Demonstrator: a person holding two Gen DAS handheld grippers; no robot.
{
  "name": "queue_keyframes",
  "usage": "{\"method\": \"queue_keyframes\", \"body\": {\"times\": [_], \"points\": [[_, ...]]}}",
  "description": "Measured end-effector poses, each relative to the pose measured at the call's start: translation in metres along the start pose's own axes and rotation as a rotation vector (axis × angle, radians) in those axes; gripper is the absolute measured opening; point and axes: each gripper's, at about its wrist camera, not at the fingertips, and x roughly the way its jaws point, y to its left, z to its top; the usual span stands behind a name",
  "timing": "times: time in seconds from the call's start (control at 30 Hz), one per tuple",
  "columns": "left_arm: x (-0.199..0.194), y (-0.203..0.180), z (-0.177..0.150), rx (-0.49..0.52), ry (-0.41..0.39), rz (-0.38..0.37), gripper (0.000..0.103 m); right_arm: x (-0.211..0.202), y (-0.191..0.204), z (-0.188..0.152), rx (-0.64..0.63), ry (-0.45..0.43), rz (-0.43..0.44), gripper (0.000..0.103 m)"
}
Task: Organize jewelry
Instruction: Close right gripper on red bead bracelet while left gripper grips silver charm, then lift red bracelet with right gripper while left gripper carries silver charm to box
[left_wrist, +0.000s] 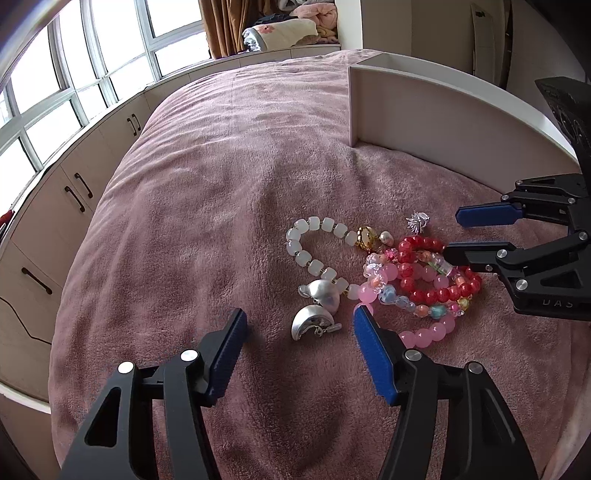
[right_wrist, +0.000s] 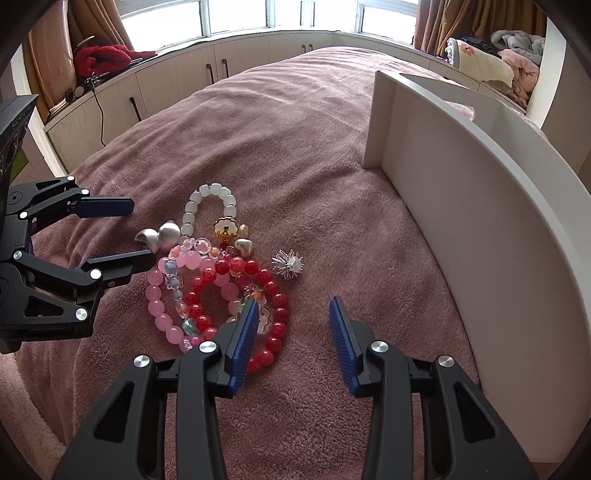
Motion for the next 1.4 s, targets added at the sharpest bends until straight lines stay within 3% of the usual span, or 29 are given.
{"method": "queue_keyframes", "body": {"times": [0.33, 0.47, 0.6, 0.8, 1.23, 1.4], "points": [[0.012, 0.011, -0.005, -0.054, 0.003, -0.064, 0.040, 0.016, -0.002, -0.003, -0.001, 0.049, 0.057, 0.029], [0.014, 0.011, -0.005, -0.062, 0.005, -0.068, 0.039, 0.020, 0.003, -0.002, -0.020, 0.061, 0.059, 0.024], [0.014, 0.011, -0.004, -0.066, 0.004, -0.070, 0.039, 0.021, 0.000, -0.001, 0.008, 0.059, 0.094, 0.012], [0.008, 0.015, -0.004, -0.085, -0.010, -0.082, 0.035, 0.013, 0.003, -0.003, 0.003, 0.034, 0.108, 0.011], [-0.022, 0.007, -0.005, -0.092, -0.060, -0.080, 0.033, -0.039, 0.004, 0.000, 0.044, -0.110, 0.165, 0.011], [-0.043, 0.005, -0.008, -0.100, -0.096, -0.066, 0.033, -0.066, 0.006, 0.001, 0.080, -0.189, 0.243, 0.011]]}}
